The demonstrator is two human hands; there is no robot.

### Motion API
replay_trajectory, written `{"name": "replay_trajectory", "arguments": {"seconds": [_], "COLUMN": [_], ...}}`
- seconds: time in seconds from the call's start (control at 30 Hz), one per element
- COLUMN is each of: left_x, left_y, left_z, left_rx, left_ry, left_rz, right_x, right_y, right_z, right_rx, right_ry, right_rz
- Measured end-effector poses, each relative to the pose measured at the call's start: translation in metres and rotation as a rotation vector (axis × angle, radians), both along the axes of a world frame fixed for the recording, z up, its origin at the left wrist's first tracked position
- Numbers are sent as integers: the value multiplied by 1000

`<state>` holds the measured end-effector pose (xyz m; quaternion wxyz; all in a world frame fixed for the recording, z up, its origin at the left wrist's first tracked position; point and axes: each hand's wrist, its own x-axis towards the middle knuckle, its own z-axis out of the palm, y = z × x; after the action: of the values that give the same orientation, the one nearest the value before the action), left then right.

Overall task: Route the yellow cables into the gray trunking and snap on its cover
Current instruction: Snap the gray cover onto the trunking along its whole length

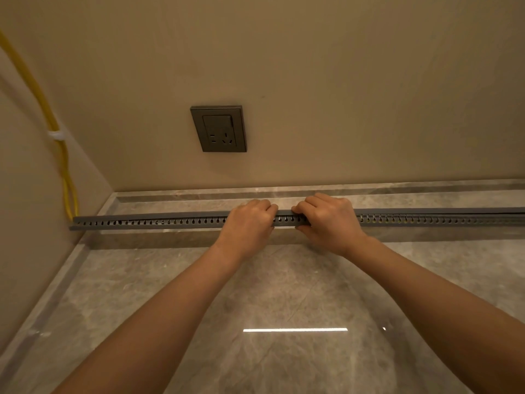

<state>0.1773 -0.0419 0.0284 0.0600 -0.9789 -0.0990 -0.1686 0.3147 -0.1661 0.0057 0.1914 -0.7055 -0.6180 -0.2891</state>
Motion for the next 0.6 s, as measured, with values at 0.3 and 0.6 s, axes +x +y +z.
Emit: {"name": "replay_trajectory", "arguments": {"seconds": [0.3, 0.6], "left_x": [18, 20], "left_y": [-20, -17], "left_z": [-8, -9], "left_rx": [-56, 21], "left_ry": [-119, -88], "left_rz": [-8, -7], "right_x": [1, 6], "right_y": [-1, -3], "right_z": [0, -5], "right_rx": [18, -25], "right_ry": [9, 50], "right_rz": [17, 45]}}
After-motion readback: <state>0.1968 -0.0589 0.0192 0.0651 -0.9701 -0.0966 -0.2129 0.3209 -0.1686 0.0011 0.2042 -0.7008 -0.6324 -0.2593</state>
